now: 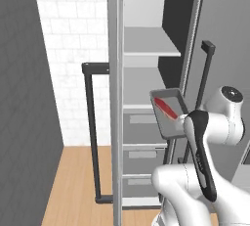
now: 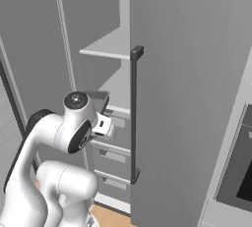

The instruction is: Take the meat container that has the steak and place it on the second highest rack of the freezer. Then take the vegetable container that has the cucumber and carrot and place it on the highest rack of the freezer.

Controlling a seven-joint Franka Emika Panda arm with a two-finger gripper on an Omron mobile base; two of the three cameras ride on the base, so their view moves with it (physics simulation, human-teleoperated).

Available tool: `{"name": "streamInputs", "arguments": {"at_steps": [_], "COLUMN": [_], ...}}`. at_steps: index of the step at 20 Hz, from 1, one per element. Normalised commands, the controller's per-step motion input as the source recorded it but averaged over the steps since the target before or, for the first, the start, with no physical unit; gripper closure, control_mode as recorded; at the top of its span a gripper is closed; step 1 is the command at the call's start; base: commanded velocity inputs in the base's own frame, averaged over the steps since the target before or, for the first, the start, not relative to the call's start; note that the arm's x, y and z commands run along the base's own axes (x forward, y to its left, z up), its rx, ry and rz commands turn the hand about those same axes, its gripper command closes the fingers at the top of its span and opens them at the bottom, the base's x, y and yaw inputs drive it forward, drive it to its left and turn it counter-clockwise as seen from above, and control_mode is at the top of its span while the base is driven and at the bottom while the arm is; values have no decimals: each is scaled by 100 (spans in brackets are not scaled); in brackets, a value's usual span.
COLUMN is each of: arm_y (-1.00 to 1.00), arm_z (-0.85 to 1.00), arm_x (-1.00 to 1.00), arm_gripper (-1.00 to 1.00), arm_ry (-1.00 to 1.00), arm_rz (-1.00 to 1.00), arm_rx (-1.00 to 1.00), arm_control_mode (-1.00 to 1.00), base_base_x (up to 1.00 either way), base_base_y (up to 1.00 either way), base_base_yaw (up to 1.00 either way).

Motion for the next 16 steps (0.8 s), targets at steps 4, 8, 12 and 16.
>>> {"name": "streamInputs", "arguments": {"at_steps": [4, 8, 12, 16], "arm_y": [14, 39, 16, -1], "arm_z": [-1, 3, 13, 25], "arm_x": [54, 54, 64, 67], "arm_gripper": [100, 100, 100, 100], "arm_ry": [-8, -3, 0, 4], "arm_rz": [-9, -5, -5, -5], "arm_rx": [0, 0, 0, 0], "arm_control_mode": [-100, -100, -100, -100], "base_base_x": [0, 0, 0, 0], "base_base_y": [0, 0, 0, 0], "base_base_yaw": [0, 0, 0, 0]}}
